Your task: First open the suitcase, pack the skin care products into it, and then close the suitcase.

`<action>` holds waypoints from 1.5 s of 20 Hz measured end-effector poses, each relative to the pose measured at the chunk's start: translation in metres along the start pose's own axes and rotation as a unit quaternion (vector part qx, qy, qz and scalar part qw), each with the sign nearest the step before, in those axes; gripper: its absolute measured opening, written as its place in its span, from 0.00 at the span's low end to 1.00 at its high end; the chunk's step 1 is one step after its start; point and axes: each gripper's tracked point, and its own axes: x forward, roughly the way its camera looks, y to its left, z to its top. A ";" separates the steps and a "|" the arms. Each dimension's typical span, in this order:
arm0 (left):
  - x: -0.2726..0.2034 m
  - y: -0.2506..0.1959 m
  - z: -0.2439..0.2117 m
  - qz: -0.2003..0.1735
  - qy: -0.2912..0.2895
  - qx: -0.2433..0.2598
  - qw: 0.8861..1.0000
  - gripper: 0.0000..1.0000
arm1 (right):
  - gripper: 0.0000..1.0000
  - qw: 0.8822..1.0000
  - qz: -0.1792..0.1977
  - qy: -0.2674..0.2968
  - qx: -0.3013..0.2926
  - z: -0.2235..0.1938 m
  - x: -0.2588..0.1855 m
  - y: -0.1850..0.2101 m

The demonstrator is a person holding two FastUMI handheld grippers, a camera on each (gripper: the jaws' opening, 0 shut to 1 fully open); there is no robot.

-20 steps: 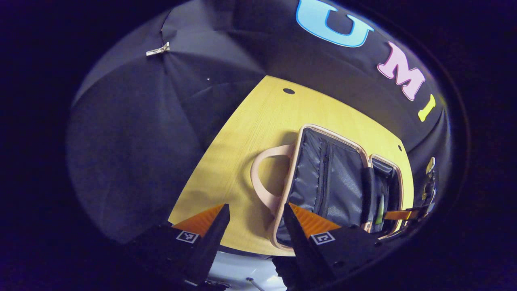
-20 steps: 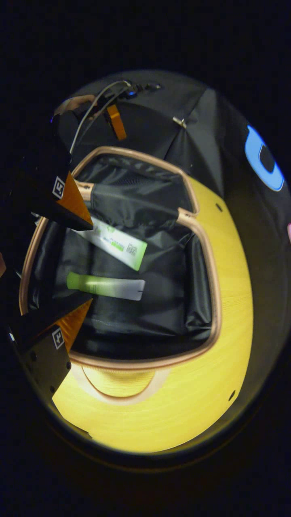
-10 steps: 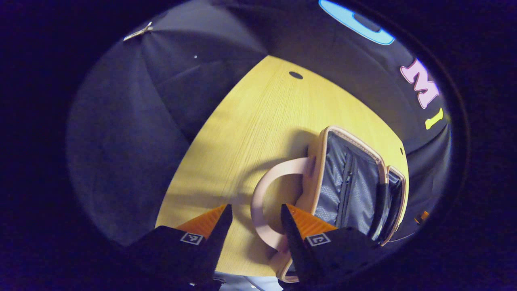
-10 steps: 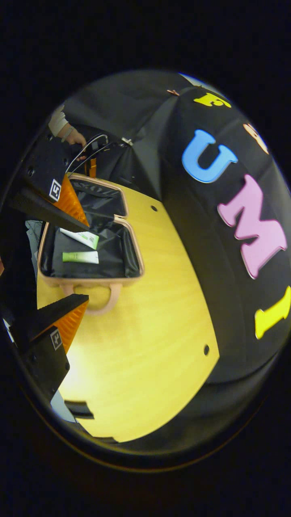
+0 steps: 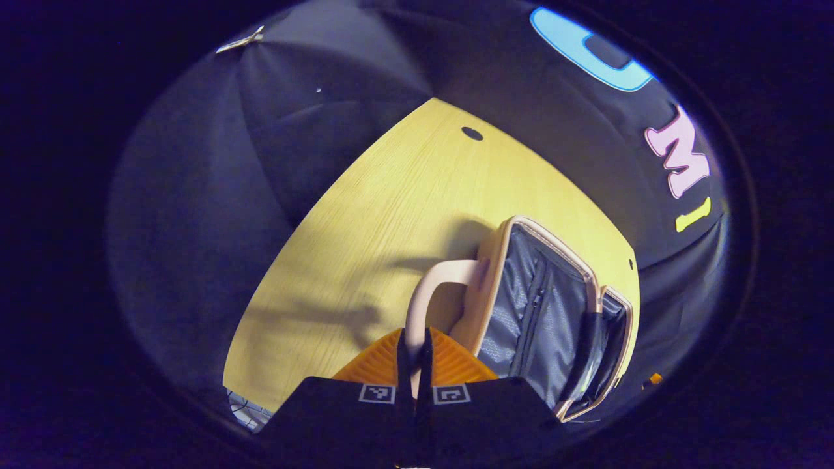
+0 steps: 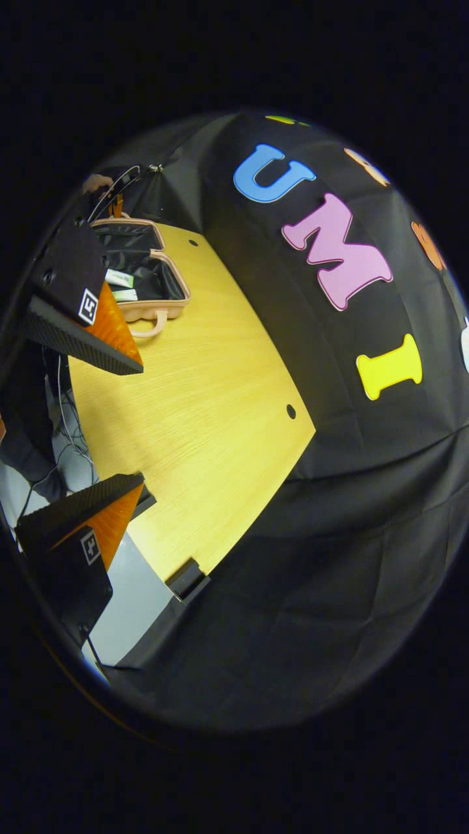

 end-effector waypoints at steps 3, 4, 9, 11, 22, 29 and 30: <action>-0.046 -0.031 0.021 0.005 -0.046 0.067 0.997 0.06 | 0.97 0.999 0.040 -0.007 -0.008 0.010 0.013 0.014; -0.065 -0.047 0.031 0.002 -0.068 0.080 0.994 0.06 | 0.97 0.998 0.055 -0.005 -0.017 0.009 0.014 0.020; -0.155 -0.153 0.048 -0.024 -0.136 0.158 0.978 0.06 | 0.97 0.991 0.123 -0.010 -0.051 0.018 0.011 0.036; -0.181 -0.219 0.041 -0.038 -0.156 0.205 0.965 0.06 | 0.97 0.988 0.139 -0.008 -0.062 0.023 0.008 0.033; -0.046 -0.521 -0.161 -0.116 -0.062 0.335 0.933 0.06 | 0.97 0.977 0.168 -0.055 -0.122 0.060 -0.023 -0.031; 0.050 -0.535 -0.225 -0.068 -0.007 0.364 0.929 0.09 | 0.97 0.975 0.160 -0.066 -0.136 0.071 -0.041 -0.070; 0.053 -0.537 -0.227 -0.057 -0.012 0.367 0.928 0.14 | 0.97 0.975 0.159 -0.068 -0.141 0.074 -0.043 -0.074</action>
